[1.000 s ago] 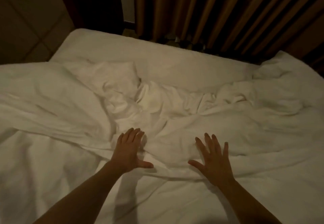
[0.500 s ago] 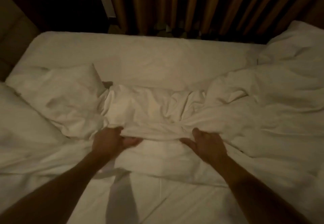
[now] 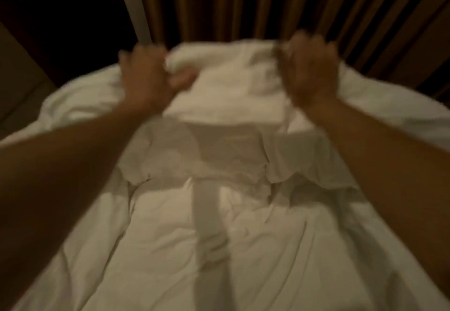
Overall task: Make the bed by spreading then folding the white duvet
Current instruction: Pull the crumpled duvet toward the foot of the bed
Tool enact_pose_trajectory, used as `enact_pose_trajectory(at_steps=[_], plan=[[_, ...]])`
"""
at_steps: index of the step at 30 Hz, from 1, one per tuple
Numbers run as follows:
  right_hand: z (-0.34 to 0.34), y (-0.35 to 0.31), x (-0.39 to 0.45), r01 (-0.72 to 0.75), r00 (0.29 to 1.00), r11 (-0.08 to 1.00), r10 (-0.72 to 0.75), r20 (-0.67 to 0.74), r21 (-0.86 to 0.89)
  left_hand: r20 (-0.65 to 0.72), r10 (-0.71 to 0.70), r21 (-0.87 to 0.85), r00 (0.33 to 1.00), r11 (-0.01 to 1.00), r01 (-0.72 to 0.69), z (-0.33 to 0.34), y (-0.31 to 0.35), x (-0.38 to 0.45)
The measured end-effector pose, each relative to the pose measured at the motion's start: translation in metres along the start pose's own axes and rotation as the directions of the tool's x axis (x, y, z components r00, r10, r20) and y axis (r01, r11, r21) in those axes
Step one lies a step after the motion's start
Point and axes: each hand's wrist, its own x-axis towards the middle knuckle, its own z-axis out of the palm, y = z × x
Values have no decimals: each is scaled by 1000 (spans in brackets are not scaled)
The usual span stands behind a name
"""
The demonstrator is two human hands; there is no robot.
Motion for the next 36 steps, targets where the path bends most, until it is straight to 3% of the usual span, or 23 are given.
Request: enact_pose_trajectory(at_steps=[1,3,5,7,9,12,16,21,27,30,36], plan=[[22,-6,-34,13,973,999,-5,233,-35,163,37,28,986,999,-42,22,-5,-27],[52,-25,-123,-44,740,998,56,670,-35,490,2,-16,872,1000,6,63,-15,-111],[55,-32,-201,-152,614,988,94,784,0,637,-58,-59,769,990,124,90,-21,-189],[39,-34,-260,-231,505,973,94,858,30,722,-57,-65,689,987,150,99,-26,-255],[17,-32,-311,-176,533,984,64,844,37,771,-39,-34,636,994,102,97,-25,-311],[-34,-2,-350,-204,459,978,130,879,-38,774,-72,-14,629,991,131,77,-7,-351],[-128,59,-371,-270,529,955,252,810,-120,681,-41,-111,731,981,158,30,59,-360],[-260,147,-393,-330,552,922,361,752,-201,586,82,-236,806,969,73,-45,177,-387],[-426,211,-458,-413,596,858,508,622,-305,564,273,-392,780,919,-38,-140,316,-456],[-503,226,-508,-460,552,810,581,597,-363,533,344,-451,773,888,-84,-181,368,-503],[-634,253,-616,-408,538,800,600,592,-439,516,392,-510,762,855,-94,-235,444,-613]])
